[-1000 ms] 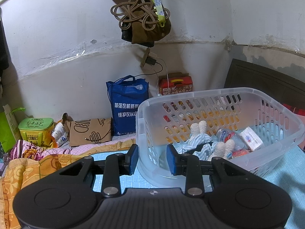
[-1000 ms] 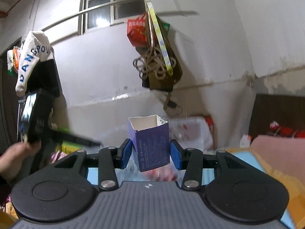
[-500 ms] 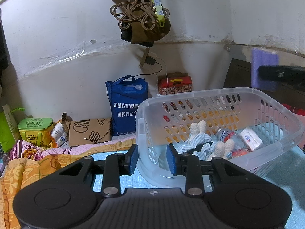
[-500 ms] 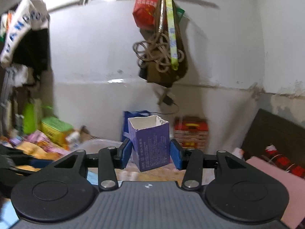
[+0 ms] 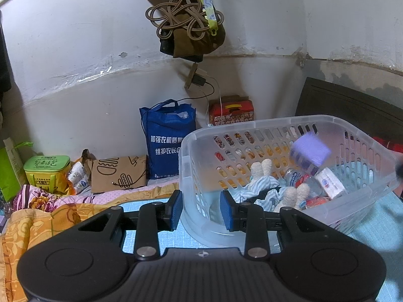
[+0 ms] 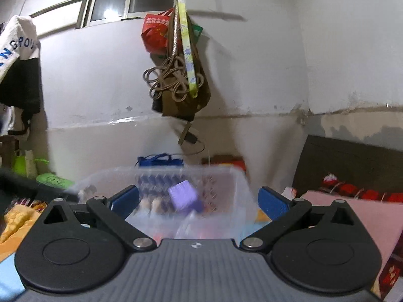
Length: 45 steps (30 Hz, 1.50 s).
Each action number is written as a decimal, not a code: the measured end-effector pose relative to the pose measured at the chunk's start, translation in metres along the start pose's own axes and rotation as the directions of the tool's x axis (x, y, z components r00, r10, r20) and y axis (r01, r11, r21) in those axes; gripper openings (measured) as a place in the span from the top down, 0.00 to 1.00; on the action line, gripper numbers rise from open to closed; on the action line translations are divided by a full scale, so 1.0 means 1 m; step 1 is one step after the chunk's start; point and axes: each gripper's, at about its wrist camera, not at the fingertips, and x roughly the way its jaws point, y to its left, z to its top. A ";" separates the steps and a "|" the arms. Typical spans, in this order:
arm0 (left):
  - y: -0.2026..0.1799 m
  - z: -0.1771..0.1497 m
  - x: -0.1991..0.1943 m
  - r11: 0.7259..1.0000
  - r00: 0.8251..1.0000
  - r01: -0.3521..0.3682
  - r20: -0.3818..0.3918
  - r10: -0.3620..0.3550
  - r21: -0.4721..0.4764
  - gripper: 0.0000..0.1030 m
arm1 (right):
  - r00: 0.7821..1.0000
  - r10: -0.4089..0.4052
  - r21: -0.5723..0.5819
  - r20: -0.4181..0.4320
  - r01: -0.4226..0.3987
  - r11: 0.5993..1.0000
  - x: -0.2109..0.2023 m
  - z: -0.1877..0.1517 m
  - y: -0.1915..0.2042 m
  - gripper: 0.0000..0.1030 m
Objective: Organize objects
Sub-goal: 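Grasp the grey plush toy with the right gripper and drop it into the basket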
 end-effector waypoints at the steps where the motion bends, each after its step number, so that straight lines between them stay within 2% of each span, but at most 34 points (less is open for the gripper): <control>1: 0.000 0.000 0.000 1.000 1.000 0.001 0.000 -0.001 0.000 0.65 | 1.000 0.009 0.014 -0.008 -0.009 1.000 -0.002 -0.007 0.002 0.00; 6: 0.000 -0.001 0.000 1.000 1.000 0.000 0.002 0.000 0.000 0.65 | 0.995 0.051 0.040 -0.080 -0.048 0.998 -0.006 -0.034 0.012 0.00; 10: 0.000 -0.001 0.000 1.000 1.000 -0.001 0.001 0.001 -0.001 0.65 | 0.983 0.130 0.116 -0.127 -0.116 0.986 -0.010 -0.051 0.021 0.00; 13: 0.000 0.000 0.000 1.000 1.000 0.000 0.001 0.000 -0.001 0.65 | 0.972 0.196 0.168 -0.130 -0.173 0.970 -0.015 -0.059 0.030 0.00; 18: 0.000 0.000 0.000 1.000 1.000 0.000 0.002 0.000 0.000 0.64 | 0.961 0.248 0.195 -0.125 -0.221 0.956 -0.019 -0.073 0.052 0.00; 30: 0.000 0.000 0.000 1.000 1.000 -0.001 0.002 0.001 0.001 0.64 | 0.978 0.197 0.111 -0.069 -0.189 0.976 -0.032 -0.101 0.115 0.00; 32: -0.001 0.000 0.000 1.000 1.000 -0.001 0.001 0.001 0.000 0.64 | 0.977 0.197 0.085 -0.084 -0.190 0.978 -0.026 -0.101 0.125 0.00; 37: -0.001 0.001 0.000 1.000 1.000 0.000 0.002 0.000 0.002 0.64 | 0.980 0.124 0.081 -0.157 -0.113 0.990 -0.004 -0.095 0.133 0.00; 40: -0.001 0.001 0.000 1.000 1.000 -0.001 0.002 0.001 0.002 0.64 | 0.973 0.158 0.085 -0.167 -0.145 0.986 -0.001 -0.093 0.133 0.06; 41: -0.001 0.001 0.000 1.000 1.000 0.000 0.002 0.000 0.001 0.64 | 0.970 0.168 0.071 -0.173 -0.158 0.985 0.000 -0.094 0.134 0.15; 42: 0.000 0.001 -0.001 1.000 1.000 0.003 0.002 -0.003 0.000 0.64 | 0.969 0.172 0.060 -0.180 -0.164 0.985 0.000 -0.095 0.136 0.19; 43: 0.000 0.001 -0.001 1.000 1.000 0.003 0.002 -0.003 0.001 0.64 | 0.968 0.158 0.041 -0.192 -0.153 0.987 0.000 -0.096 0.138 0.32; 45: -0.001 0.000 -0.001 1.000 1.000 0.002 0.003 -0.002 0.002 0.64 | 0.966 0.174 0.039 -0.191 -0.170 0.985 -0.001 -0.097 0.137 0.32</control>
